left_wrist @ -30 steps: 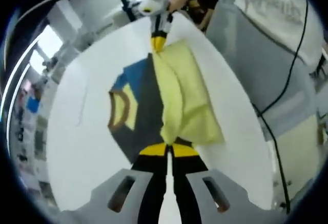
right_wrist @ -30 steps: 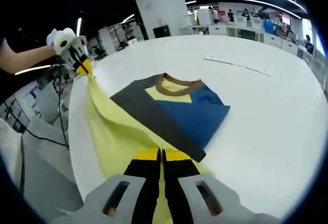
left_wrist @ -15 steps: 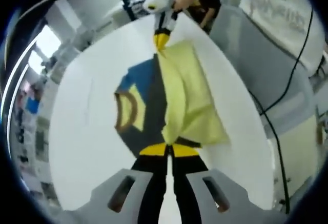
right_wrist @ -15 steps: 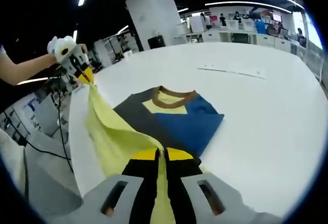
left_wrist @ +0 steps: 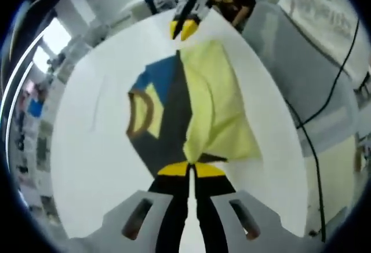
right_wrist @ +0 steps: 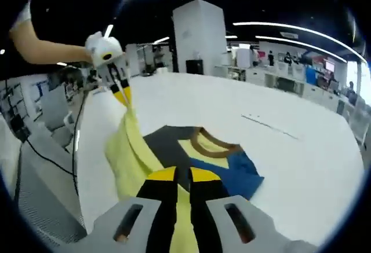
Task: Fold the garment on the visible template until the final outline fits inside the template.
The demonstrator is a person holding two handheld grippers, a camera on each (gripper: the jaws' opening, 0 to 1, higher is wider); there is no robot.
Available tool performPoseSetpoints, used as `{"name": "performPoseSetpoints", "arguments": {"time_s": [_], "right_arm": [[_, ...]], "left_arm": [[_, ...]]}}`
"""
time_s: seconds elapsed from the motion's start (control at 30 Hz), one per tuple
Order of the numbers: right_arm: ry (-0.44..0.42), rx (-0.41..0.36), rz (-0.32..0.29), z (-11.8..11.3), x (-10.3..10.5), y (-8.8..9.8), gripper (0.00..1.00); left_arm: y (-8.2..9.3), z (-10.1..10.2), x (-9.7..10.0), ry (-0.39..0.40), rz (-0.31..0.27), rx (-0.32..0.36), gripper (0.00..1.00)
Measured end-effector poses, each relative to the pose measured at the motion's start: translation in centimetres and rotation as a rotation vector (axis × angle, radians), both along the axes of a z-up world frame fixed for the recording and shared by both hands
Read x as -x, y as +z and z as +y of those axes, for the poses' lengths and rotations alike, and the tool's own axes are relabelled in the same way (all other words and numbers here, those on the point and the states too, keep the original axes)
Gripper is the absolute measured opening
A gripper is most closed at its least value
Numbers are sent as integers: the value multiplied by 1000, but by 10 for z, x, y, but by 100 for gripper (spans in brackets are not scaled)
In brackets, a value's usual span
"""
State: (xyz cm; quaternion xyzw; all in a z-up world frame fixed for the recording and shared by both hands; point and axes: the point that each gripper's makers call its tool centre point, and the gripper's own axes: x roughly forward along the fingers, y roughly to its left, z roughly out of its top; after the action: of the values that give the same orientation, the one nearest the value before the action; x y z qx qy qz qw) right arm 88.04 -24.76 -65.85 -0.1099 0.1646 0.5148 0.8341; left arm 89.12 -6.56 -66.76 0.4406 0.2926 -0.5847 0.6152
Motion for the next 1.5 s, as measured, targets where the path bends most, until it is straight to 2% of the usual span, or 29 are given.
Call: {"name": "performPoseSetpoints", "arguments": {"time_s": [0.07, 0.13, 0.23, 0.3, 0.4, 0.5, 0.77, 1.1, 1.27, 1.5], "right_arm": [[89, -24, 6, 31, 21, 5, 8], [175, -33, 28, 61, 40, 2, 15], [280, 20, 15, 95, 60, -13, 16], [300, 25, 37, 109, 67, -21, 17], [263, 9, 87, 124, 64, -28, 19], [223, 9, 114, 123, 55, -32, 20], [164, 42, 124, 107, 36, -39, 23], [178, 68, 122, 119, 44, -47, 22], [138, 78, 156, 123, 38, -55, 25], [138, 123, 159, 124, 38, -66, 23]], "left_arm": [[-1, -1, -1, 4, 4, 0, 0], [-2, -1, -2, 6, 6, -4, 0], [-4, -2, -3, 11, 9, -5, 0], [-4, -2, -3, 13, 9, -7, 0], [-4, -1, -3, 13, 9, -9, 0], [-4, 0, -2, 17, 10, -9, 0], [-7, 2, -2, 23, 14, -9, 0], [-8, 2, -4, 29, 15, -6, 0], [-7, 2, -3, 30, 18, -5, 0], [-6, 3, -3, 34, 20, -1, 0]]}}
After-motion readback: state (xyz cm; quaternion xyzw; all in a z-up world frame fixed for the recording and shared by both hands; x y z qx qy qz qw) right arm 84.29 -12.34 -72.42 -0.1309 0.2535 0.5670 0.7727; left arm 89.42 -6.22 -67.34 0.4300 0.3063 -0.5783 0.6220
